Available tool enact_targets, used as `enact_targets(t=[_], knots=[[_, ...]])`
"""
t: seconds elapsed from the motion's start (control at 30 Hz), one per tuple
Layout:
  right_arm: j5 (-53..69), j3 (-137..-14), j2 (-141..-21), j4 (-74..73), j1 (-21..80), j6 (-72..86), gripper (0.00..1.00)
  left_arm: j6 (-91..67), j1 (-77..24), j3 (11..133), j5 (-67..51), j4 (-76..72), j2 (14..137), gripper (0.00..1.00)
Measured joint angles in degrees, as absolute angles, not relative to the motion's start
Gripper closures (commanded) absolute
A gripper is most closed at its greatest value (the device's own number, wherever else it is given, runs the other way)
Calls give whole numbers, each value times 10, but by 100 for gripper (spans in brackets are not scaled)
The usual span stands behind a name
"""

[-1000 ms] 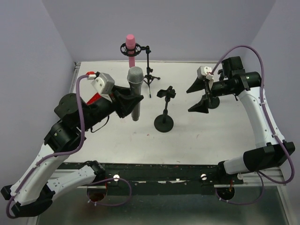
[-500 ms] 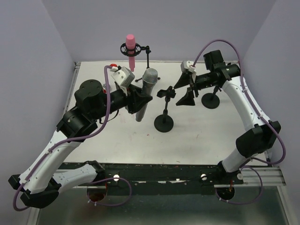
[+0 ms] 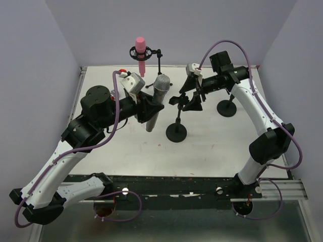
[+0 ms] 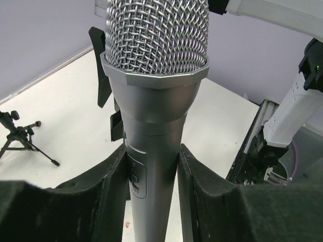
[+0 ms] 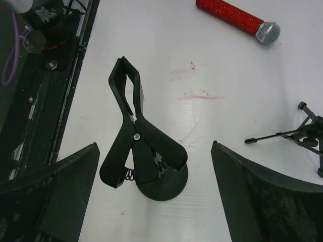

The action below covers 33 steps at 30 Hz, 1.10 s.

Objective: Attach the microphones to the stand

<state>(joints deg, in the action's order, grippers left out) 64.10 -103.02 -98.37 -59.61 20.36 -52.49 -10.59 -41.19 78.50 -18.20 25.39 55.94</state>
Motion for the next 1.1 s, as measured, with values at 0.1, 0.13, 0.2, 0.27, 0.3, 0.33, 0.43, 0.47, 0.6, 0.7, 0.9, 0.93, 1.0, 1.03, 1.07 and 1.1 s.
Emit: enact_targets(t=[0.1, 0.13, 0.2, 0.27, 0.3, 0.33, 0.43, 0.47, 0.6, 0.7, 0.9, 0.93, 1.0, 1.03, 1.07, 1.1], knots=[[641, -1031, -984, -601, 210, -538, 3, -106, -409, 782, -188, 254, 559, 100], [641, -1031, -984, -604, 211, -545, 4, -106, -409, 780, -190, 253, 559, 100], [641, -1036, -985, -614, 211, -559, 5, -107, -408, 780, -192, 252, 559, 100], [641, -1040, -986, -622, 212, -572, 7, -107, -406, 780, -194, 249, 559, 100], [641, -1040, -986, -626, 213, -578, 9, -107, -406, 780, -197, 249, 559, 100], [641, -1040, -986, -629, 213, -583, 10, -107, -404, 780, -199, 248, 559, 100], [641, -1040, -986, -637, 213, -596, 16, -107, -400, 780, -205, 244, 560, 100], [641, -1041, -986, -642, 213, -601, 18, -107, -398, 780, -208, 242, 561, 100], [641, -1054, -988, -659, 213, -616, 28, -106, -387, 780, -226, 230, 570, 100], [641, -1068, -991, -674, 213, -627, 52, -105, -377, 780, -244, 220, 582, 100], [643, -1087, -1004, -692, 213, -636, 62, -96, -364, 794, -276, 208, 622, 100], [643, -1087, -1004, -692, 213, -635, 62, -95, -364, 795, -279, 206, 626, 100], [643, -1087, -1004, -692, 213, -635, 62, -88, -361, 797, -284, 205, 637, 100], [643, -1087, -1004, -692, 213, -635, 62, -85, -359, 797, -287, 204, 640, 100], [643, -1087, -1004, -692, 213, -635, 62, -81, -357, 797, -290, 202, 644, 100], [643, -1087, -1004, -692, 213, -635, 63, -78, -355, 797, -293, 199, 647, 100]])
